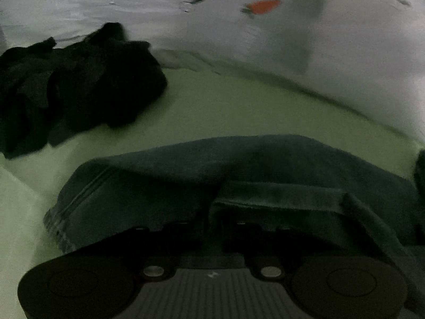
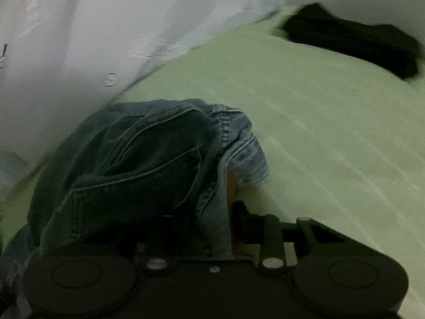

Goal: Fold clothes

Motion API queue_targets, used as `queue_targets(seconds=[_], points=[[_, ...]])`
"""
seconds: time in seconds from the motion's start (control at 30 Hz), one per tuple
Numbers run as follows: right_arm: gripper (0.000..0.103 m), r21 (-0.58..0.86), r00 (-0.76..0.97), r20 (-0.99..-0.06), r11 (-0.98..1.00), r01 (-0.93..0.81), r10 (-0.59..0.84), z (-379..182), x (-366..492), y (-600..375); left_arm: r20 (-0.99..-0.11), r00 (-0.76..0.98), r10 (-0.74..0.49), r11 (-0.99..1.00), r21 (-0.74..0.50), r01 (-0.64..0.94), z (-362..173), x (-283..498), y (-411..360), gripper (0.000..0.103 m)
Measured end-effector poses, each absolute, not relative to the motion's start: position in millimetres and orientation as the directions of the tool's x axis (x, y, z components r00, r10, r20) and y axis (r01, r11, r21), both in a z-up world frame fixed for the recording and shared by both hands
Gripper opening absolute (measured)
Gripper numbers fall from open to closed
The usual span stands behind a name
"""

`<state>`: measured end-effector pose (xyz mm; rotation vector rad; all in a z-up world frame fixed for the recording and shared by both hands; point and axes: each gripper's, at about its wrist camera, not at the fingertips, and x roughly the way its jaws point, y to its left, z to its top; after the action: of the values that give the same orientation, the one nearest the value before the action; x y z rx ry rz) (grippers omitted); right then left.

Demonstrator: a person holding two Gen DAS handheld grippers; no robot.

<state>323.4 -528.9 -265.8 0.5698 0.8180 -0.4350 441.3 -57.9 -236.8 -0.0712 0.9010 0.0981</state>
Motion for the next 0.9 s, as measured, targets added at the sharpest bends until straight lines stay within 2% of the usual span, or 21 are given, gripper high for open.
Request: queue_targets(seconds=[0.13, 0.27, 0.33, 0.47, 0.63, 0.7, 0.8, 0.87, 0.9], points=[[0.027, 0.336, 0.648, -0.758, 0.805, 0.489, -0.077, -267, 387, -514, -0.786, 0.603, 0.139, 0.981, 0.025, -0.193, -235, 506, -46, 0.007], [0.021, 0.395, 0.687, -0.726, 0.8, 0.452, -0.029, -259, 423, -511, -0.743, 0.65, 0.156, 0.968, -0.017, -0.252, -203, 524, -40, 0.003], [0.018, 0.432, 0.711, -0.703, 0.784, 0.446, -0.017, -250, 429, -514, -0.707, 0.693, 0.14, 0.968, -0.049, -0.246, -181, 517, -41, 0.003], [0.015, 0.489, 0.781, -0.624, 0.772, 0.405, -0.014, -217, 385, -535, -0.619, 0.78, 0.095, 0.979, -0.083, -0.185, -126, 471, -58, 0.003], [0.014, 0.392, 0.837, -0.513, 0.814, 0.427, -0.192, -157, 299, -568, -0.492, 0.868, -0.062, 0.989, -0.145, -0.011, -60, 378, -83, 0.003], [0.013, 0.315, 0.825, -0.472, 0.815, 0.487, -0.31, -140, 263, -585, -0.497, 0.855, -0.145, 0.987, -0.132, 0.091, -52, 338, -100, 0.003], [0.011, 0.111, 0.725, -0.467, 0.78, 0.616, -0.507, -142, 229, -615, -0.617, 0.745, -0.254, 0.967, -0.144, 0.211, -81, 295, -127, 0.004], [0.011, -0.034, 0.611, -0.548, 0.745, 0.666, -0.571, -161, 218, -634, -0.72, 0.63, -0.292, 0.954, -0.177, 0.24, -113, 275, -142, 0.008], [0.014, -0.018, 0.575, -0.602, 0.729, 0.684, -0.554, -173, 211, -643, -0.77, 0.564, -0.3, 0.952, -0.201, 0.232, -132, 269, -145, 0.008]])
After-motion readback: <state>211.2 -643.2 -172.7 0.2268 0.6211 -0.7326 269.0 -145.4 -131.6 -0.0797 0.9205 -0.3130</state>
